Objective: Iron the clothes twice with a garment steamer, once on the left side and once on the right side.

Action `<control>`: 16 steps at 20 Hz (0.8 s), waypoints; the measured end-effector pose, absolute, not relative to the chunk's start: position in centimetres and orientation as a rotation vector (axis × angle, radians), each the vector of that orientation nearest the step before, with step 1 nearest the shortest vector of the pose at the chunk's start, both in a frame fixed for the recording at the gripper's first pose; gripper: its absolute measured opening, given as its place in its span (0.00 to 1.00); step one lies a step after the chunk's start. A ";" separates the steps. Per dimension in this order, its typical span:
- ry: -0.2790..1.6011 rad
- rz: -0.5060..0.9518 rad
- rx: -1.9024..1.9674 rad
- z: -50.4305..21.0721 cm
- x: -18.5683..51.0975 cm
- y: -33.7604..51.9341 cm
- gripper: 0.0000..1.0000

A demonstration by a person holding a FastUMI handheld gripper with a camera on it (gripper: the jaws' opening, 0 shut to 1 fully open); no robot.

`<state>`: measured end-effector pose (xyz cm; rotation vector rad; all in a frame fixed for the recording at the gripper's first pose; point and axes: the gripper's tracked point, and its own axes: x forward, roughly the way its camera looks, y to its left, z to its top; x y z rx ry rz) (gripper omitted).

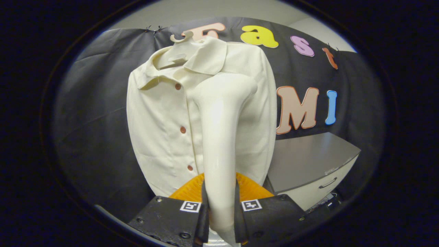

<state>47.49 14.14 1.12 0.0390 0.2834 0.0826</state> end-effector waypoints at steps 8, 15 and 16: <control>0.341 0.133 0.027 -4.2 49.1 13.5 0.29; 0.473 0.147 0.013 -12.1 48.4 13.1 0.29; 0.495 0.146 0.019 -13.2 48.1 13.0 0.29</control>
